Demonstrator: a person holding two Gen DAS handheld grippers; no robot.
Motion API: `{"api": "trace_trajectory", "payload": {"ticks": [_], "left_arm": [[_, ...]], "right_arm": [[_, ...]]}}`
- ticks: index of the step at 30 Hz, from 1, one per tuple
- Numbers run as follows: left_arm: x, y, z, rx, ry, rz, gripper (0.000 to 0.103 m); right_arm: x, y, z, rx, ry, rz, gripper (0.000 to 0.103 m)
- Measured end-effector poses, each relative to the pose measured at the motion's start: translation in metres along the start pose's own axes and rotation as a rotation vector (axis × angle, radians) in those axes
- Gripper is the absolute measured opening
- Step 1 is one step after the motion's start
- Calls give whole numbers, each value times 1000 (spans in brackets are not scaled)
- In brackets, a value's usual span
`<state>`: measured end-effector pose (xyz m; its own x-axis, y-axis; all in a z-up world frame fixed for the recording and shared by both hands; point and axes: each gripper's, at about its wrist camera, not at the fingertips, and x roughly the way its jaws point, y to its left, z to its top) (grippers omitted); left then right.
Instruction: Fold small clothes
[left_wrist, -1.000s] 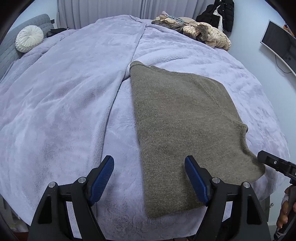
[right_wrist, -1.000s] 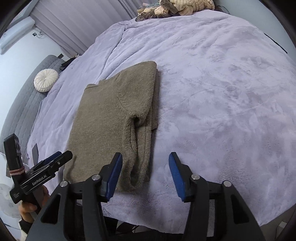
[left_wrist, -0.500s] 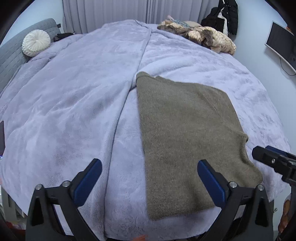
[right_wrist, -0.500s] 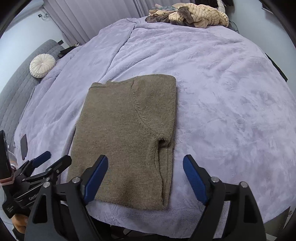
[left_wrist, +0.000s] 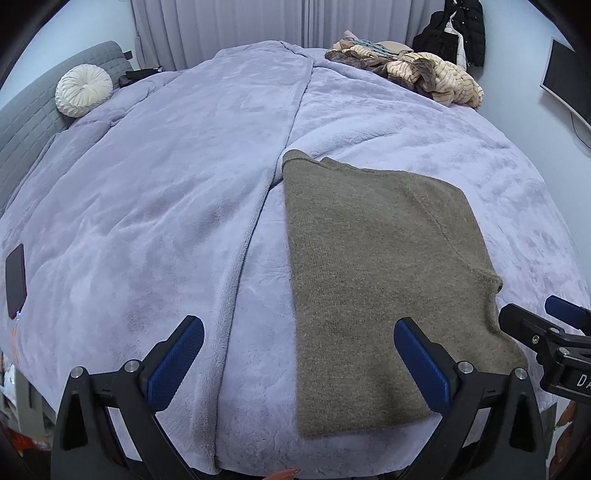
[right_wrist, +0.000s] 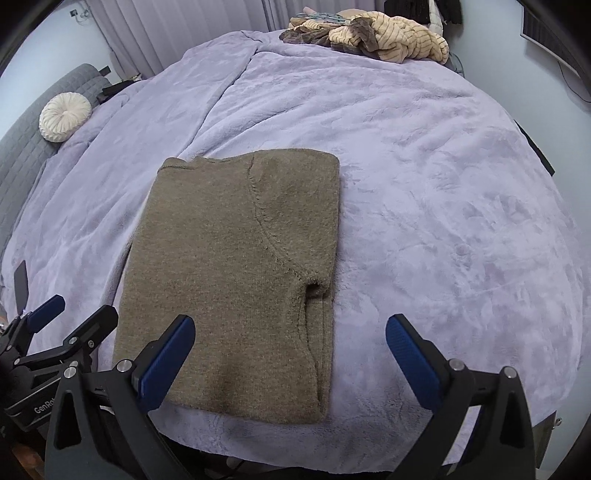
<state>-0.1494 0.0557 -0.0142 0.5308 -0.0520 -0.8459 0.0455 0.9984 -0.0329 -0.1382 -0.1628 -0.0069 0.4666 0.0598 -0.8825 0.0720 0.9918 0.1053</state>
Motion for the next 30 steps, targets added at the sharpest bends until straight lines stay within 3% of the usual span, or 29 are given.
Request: {"api": "trace_trajectory", "payload": {"ticks": [9,30], "left_arm": [[-8,-1,5,-10,-17,21,103],[-8,-17,1,27,4,17,103]], "right_arm": [[-3,5,-5,-25,-5,-46,103],[-4,-7,-4,-5,-8,-48,103]]}}
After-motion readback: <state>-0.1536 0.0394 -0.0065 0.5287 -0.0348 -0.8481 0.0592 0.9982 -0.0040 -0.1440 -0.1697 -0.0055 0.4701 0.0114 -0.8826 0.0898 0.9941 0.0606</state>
